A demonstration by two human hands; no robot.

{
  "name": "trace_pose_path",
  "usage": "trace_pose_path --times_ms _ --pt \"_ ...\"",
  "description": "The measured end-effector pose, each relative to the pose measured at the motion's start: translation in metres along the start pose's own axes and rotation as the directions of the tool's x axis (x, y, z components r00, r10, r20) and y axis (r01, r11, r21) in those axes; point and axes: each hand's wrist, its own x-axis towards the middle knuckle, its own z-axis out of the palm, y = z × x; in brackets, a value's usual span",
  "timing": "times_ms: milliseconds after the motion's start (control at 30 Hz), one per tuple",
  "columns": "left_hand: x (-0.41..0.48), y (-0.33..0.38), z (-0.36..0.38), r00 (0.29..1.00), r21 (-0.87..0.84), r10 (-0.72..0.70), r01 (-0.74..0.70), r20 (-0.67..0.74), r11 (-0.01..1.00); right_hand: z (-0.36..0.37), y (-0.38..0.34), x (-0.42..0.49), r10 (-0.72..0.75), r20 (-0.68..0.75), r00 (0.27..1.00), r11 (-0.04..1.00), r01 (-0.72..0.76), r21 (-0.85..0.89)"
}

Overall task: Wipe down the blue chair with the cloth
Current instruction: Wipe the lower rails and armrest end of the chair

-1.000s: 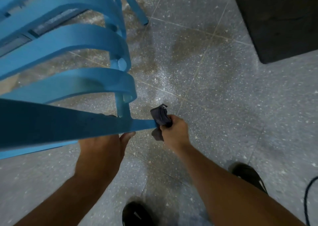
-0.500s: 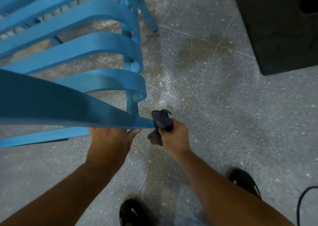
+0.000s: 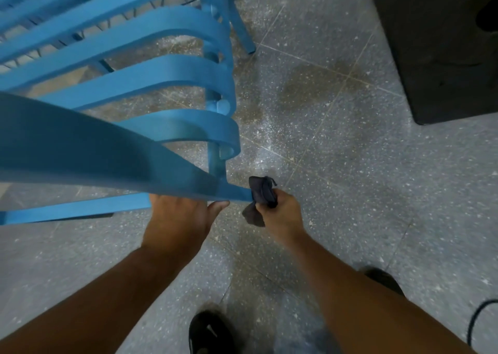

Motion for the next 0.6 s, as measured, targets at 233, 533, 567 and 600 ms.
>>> trace_pose_path --times_ms 233,533,567,600 --pt "-0.002 -0.001 0.001 1.000 -0.111 -0.010 0.010 -0.002 0.994 0.002 0.000 0.027 0.089 -0.099 0.991 0.986 -0.101 -0.129" --pt "-0.003 -0.003 0.008 0.999 -0.064 -0.008 0.005 -0.052 0.998 0.008 0.003 0.012 -0.013 -0.098 0.995 0.999 0.010 -0.033" --pt "-0.002 -0.002 0.006 1.000 -0.083 -0.013 0.011 -0.023 0.996 0.009 0.001 0.011 -0.013 -0.104 0.995 0.998 0.007 -0.065" --pt "-0.002 -0.001 0.002 1.000 -0.117 -0.021 0.020 -0.002 0.993 0.010 -0.002 0.010 -0.015 -0.110 0.994 0.994 0.003 -0.107"
